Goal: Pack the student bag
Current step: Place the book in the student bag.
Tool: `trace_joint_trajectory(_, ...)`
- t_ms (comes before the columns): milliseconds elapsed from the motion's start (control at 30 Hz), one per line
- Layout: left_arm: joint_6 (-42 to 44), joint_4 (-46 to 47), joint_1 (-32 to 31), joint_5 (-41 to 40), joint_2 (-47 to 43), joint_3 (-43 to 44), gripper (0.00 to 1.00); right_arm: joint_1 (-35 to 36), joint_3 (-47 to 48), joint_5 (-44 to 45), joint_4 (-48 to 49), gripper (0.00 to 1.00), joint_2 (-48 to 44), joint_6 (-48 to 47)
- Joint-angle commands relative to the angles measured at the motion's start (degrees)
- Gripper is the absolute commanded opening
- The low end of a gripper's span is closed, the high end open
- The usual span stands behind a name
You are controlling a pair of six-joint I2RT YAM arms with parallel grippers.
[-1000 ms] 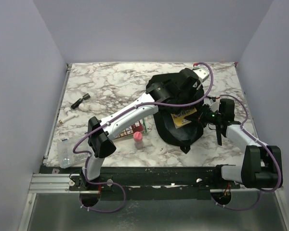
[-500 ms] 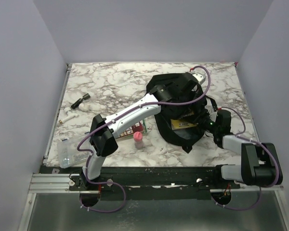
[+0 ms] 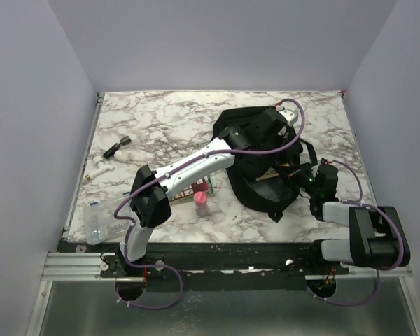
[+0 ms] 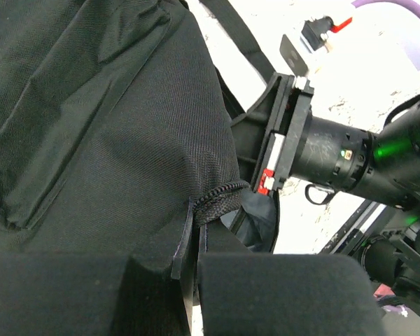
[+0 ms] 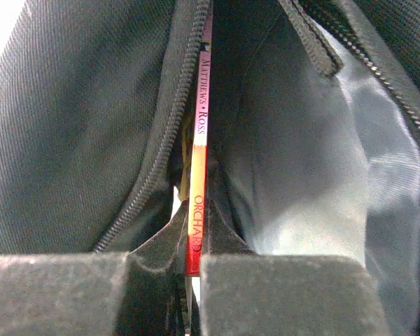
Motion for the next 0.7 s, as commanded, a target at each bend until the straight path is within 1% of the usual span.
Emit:
trace_joint_trajectory(0,0.8,3.2,0.0,1.9,-2.8,-1.4,0.0,1.2,0.1,-2.8,13.4,0.01,6.7,2.0)
trace_joint_trajectory(67,1.3,3.8,0.0,2.3,-3.1,-1.3,0.0,2.2,-1.4,-2.9,20.6,0.01,9.1,5.3)
trace_joint_trajectory(233,2.2,4.9,0.0,4.2,-3.5,-0.4,0.0,4.8,0.1,-0.5,28.9,0.01,12.9,8.7)
trace_joint_trajectory(300,3.1,5.2,0.0,4.1,-3.7,-0.5,0.0,5.1,1.3,3.1,29.9,0.01,14.6,8.0)
trace_joint_trajectory(367,3.9,5.6,0.0,3.1,-4.0,-0.6,0.0,5.5,3.3,7.1,30.0,0.01,17.6,5.3)
trace_joint_trajectory(400,4.3,5.7,0.1,2.6,-4.1,-0.6,0.0,5.7,3.9,8.9,32.3,0.01,19.9,4.0)
trace_joint_trajectory(433,4.6,5.8,0.3,2.7,-4.2,-0.6,0.0,5.8,3.9,10.9,34.9,0.03,21.9,3.2)
trace_joint_trajectory(467,4.7,6.0,0.4,3.0,-4.3,-0.6,0.0,5.8,4.1,11.8,36.8,0.12,24.1,3.3)
trace_joint_trajectory(500,4.8,6.0,0.6,3.2,-4.3,-0.6,0.0,5.8,4.5,12.2,37.4,0.18,26.0,3.6)
trace_joint_trajectory(633,5.2,5.9,0.9,3.4,-4.5,-1.4,0.0,5.8,4.7,10.9,38.3,0.4,29.9,2.7)
trace_joint_trajectory(667,5.3,6.0,0.9,3.2,-4.8,-1.9,0.0,5.8,4.2,10.3,37.3,0.43,29.8,2.7)
